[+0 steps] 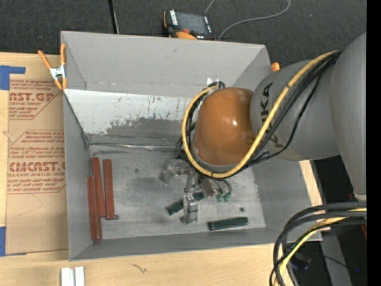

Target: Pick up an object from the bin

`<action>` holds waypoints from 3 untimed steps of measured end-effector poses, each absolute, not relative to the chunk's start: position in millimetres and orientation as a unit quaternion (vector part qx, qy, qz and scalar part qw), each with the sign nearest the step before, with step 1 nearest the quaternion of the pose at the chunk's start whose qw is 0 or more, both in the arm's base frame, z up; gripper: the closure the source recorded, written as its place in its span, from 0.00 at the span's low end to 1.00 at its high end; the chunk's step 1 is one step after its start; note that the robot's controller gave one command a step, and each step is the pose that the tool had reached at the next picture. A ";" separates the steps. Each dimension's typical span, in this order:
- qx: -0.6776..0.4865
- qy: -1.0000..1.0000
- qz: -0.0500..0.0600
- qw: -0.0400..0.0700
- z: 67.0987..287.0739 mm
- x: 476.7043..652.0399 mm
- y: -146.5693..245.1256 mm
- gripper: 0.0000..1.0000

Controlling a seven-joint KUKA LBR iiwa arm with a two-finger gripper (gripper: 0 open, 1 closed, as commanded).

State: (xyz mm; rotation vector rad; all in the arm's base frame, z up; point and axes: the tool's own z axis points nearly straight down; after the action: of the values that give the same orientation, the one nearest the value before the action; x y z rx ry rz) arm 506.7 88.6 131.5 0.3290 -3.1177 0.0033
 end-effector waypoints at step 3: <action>0.151 -0.989 0.000 -0.005 163.6 532.3 49.4 1.00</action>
Offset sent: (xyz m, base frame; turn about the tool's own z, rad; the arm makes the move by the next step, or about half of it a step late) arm 0.0127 -0.0428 -0.0615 -0.0059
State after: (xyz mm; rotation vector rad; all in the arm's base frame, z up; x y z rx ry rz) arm 532.3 49.4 163.6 0.4750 -3.1156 0.0008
